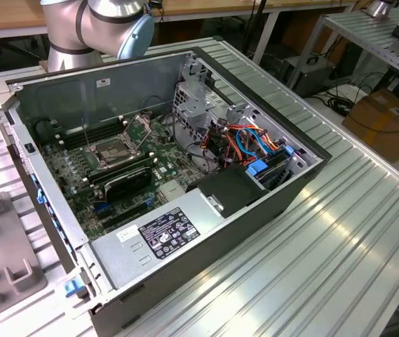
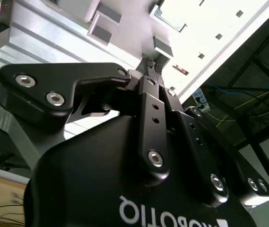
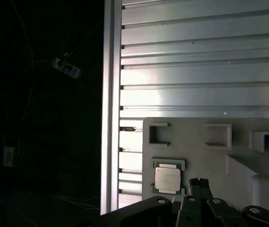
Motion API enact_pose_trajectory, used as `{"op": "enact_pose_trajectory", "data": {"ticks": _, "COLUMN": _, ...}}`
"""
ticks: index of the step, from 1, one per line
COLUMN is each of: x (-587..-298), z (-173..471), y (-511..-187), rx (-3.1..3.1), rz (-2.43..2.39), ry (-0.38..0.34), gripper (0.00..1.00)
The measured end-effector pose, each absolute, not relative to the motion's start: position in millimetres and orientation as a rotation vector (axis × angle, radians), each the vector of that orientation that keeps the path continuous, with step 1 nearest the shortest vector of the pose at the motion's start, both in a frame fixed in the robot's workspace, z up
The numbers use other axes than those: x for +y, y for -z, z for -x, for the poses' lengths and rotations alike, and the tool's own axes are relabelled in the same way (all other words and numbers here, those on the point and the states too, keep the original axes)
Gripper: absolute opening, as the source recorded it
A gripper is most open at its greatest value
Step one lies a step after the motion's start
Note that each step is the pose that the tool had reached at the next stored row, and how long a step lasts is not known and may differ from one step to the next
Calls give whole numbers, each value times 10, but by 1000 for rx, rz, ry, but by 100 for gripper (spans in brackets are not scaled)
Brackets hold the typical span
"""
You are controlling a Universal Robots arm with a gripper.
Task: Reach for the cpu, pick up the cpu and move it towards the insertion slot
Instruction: 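Reach for the cpu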
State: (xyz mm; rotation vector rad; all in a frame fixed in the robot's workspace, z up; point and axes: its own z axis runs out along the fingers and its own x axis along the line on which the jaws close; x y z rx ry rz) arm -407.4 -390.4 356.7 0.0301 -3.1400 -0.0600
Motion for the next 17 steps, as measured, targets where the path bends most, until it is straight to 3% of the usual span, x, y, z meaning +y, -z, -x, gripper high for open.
{"op": "enact_pose_trajectory", "data": {"ticks": 17, "x": -3904, "z": 4304, "y": -3562, "rx": -3140, "rz": -30, "ry": 60, "gripper": 11}}
